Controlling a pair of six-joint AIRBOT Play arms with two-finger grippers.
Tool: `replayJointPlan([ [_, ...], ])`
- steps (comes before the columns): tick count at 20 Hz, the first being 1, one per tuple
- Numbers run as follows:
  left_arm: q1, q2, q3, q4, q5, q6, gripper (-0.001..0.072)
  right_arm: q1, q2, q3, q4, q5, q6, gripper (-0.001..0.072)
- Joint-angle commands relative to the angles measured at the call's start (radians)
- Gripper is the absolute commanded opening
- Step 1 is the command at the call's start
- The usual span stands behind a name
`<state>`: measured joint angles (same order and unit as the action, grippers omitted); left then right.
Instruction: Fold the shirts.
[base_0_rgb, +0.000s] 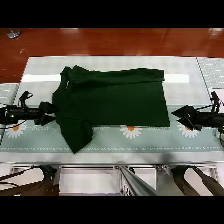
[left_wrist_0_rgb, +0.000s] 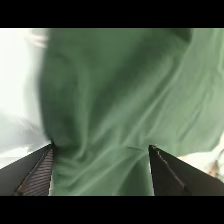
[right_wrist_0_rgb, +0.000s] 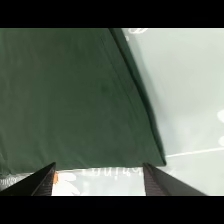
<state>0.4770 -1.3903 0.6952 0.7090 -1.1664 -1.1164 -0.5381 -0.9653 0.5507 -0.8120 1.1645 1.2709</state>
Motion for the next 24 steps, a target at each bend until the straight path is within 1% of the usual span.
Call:
replayJointPlan([
  [1, -0.083, -0.039, 0.001, -0.007, 0.054, 0.005, 0.0692, 0.0, 0.001, 0.0, 0.0, -0.004, 0.003, 0.0621],
  [2, -0.106, -0.045, 0.001, -0.007, 0.062, 0.006, 0.0551, -0.001, 0.001, 0.0, -0.005, -0.004, 0.003, 0.0621],
  [3, -0.12, -0.048, 0.001, -0.007, 0.067, 0.006, 0.0207, -0.001, 0.001, 0.0, -0.016, -0.004, 0.003, 0.0621],
  [4, -0.126, -0.046, 0.002, -0.013, 0.066, 0.018, 0.003, -0.001, 0.001, 0.0, -0.053, -0.005, 0.014, 0.0621],
  [5, -0.126, -0.045, 0.009, -0.013, 0.056, 0.024, 0.0025, -0.001, 0.001, 0.0, -0.114, -0.005, 0.039, 0.0621],
  [7, -0.126, -0.043, 0.028, -0.013, 0.031, 0.024, 0.0025, 0.0, 0.001, -0.002, -0.256, 0.005, 0.126, 0.0621],
  [8, -0.126, -0.043, 0.041, -0.013, 0.017, 0.025, 0.0025, 0.0, 0.001, -0.013, -0.276, 0.013, 0.147, 0.0621],
  [10, -0.126, -0.043, 0.062, -0.013, -0.006, 0.024, 0.0025, 0.0, -0.017, -0.046, -0.231, 0.023, 0.145, 0.0621],
  [12, -0.126, -0.043, 0.077, -0.013, -0.018, 0.024, 0.0025, 0.0, -0.08, -0.052, -0.174, 0.007, 0.122, 0.0621],
  [14, -0.126, -0.043, 0.081, -0.013, -0.017, 0.023, 0.0025, 0.008, -0.156, -0.052, -0.055, -0.035, 0.061, 0.0621],
  [18, -0.126, -0.043, 0.081, -0.014, -0.017, 0.024, 0.0025, 0.16, -0.301, -0.003, 0.05, -0.162, 0.051, 0.062],
  [19, -0.126, -0.043, 0.081, -0.014, -0.017, 0.024, 0.0025, 0.202, -0.323, 0.033, 0.07, -0.177, 0.052, 0.055],
  [20, -0.126, -0.042, 0.081, -0.014, -0.016, 0.024, 0.0025, 0.238, -0.338, 0.071, 0.074, -0.181, 0.055, 0.0369],
  [21, -0.126, -0.039, 0.081, -0.019, -0.017, 0.024, 0.0025, 0.273, -0.346, 0.109, 0.069, -0.174, 0.05, 0.0091],
  [22, -0.125, -0.029, 0.083, -0.038, -0.016, 0.025, 0.0025, 0.302, -0.347, 0.152, 0.065, -0.161, 0.049, 0.002],
  [24, -0.118, 0.014, 0.13, -0.102, -0.035, 0.032, 0.0025, 0.32, -0.346, 0.285, 0.047, -0.097, 0.053, 0.0019],
])
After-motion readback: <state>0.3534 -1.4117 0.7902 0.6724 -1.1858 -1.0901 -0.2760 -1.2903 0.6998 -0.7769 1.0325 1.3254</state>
